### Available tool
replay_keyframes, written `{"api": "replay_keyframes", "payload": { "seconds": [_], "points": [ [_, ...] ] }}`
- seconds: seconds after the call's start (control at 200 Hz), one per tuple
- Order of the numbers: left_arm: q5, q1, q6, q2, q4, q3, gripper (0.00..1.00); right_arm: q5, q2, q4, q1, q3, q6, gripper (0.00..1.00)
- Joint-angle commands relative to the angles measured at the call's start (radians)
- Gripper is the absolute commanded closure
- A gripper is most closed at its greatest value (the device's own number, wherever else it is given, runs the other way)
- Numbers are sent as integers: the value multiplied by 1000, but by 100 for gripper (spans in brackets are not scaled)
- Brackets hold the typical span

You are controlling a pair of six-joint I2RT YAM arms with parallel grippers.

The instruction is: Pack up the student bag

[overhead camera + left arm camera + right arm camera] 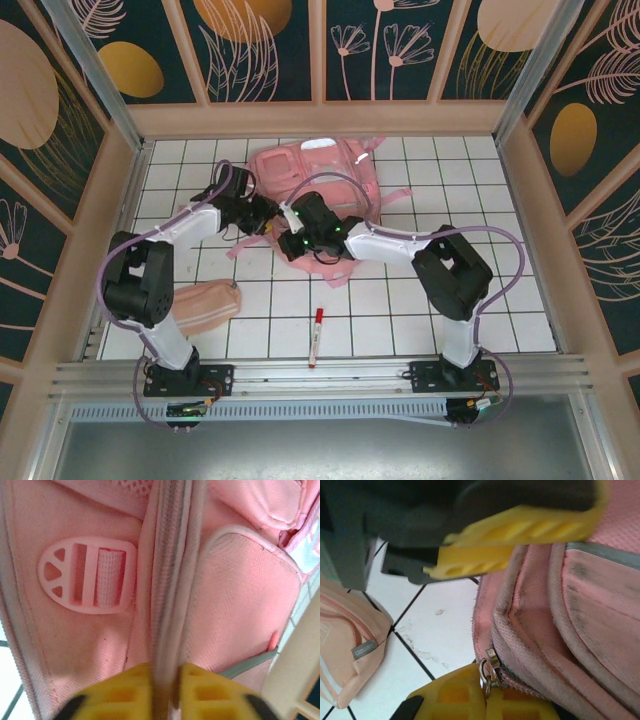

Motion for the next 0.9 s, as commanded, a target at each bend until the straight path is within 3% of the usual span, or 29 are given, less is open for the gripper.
{"api": "replay_keyframes", "payload": {
  "seconds": [0.0, 0.065, 0.205, 0.38, 0.56, 0.62, 0.725, 0.806, 0.896],
  "points": [
    [-178, 14, 134, 25, -80, 111, 100, 73, -96, 71, -1, -84, 64, 100],
    [-184, 42, 205, 27, -92, 131, 100, 119, -142, 21, -28, -146, 69, 100],
    [-54, 119, 315, 58, -73, 137, 100, 160, -232, -105, -131, -268, 45, 100],
    [-98, 130, 583, 131, -204, 268, 100, 270, -310, -218, -235, -341, -47, 100],
    [-103, 150, 664, 213, -202, 400, 100, 255, -326, -216, -224, -338, -149, 100],
    [-127, 151, 665, 269, -231, 496, 81, 222, -326, -191, -170, -316, -191, 100],
    [-148, 151, 636, 372, -393, 708, 62, 163, -276, -148, -75, -221, -187, 100],
    [-147, 152, 607, 377, -489, 753, 55, 108, -208, -99, -30, -131, -142, 100],
    [-167, 151, 568, 291, -523, 646, 50, 64, -116, -54, -1, -31, -101, 100]
  ]
}}
